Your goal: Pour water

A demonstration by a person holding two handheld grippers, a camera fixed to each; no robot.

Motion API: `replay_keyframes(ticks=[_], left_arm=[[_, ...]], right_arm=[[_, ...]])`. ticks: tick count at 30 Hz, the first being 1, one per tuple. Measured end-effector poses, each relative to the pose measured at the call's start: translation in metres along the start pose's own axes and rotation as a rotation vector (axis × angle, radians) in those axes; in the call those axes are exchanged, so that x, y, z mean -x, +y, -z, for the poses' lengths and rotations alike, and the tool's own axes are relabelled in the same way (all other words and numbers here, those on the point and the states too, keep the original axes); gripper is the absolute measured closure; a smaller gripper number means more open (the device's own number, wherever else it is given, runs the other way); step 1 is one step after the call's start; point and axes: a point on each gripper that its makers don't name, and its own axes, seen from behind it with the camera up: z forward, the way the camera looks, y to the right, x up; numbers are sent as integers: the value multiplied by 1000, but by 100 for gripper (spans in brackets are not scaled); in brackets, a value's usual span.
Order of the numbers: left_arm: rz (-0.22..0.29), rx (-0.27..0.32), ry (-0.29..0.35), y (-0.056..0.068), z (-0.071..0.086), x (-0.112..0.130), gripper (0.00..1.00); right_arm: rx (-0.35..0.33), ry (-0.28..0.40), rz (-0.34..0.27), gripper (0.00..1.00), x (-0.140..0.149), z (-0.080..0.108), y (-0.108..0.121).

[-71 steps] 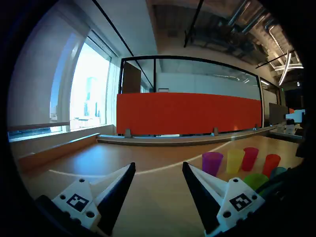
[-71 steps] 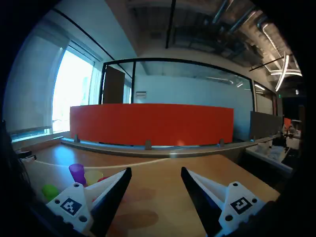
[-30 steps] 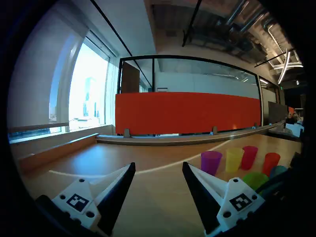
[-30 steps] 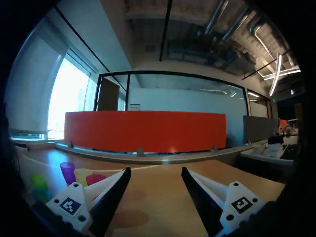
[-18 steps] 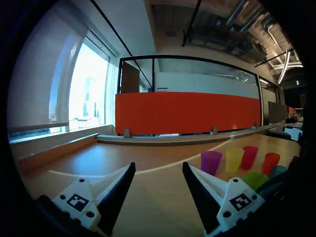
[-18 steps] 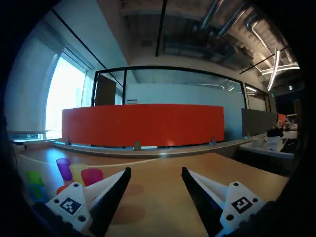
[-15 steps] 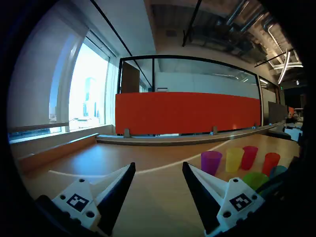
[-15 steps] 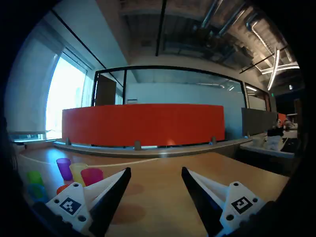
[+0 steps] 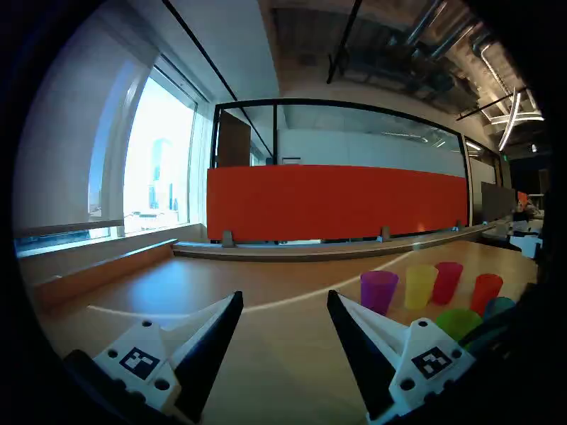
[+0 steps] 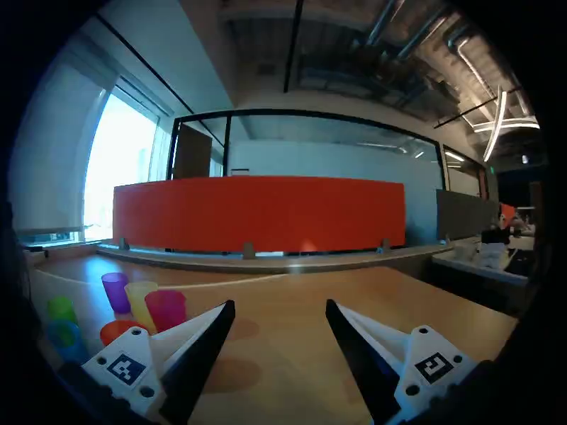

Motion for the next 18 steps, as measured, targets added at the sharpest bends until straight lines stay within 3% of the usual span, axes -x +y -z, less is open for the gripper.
replay_keyframes(ticks=[18], left_arm=[[0, 0, 0, 0, 0, 0, 12]], right_arm=[[-9, -2, -2, 1, 0, 0, 0]])
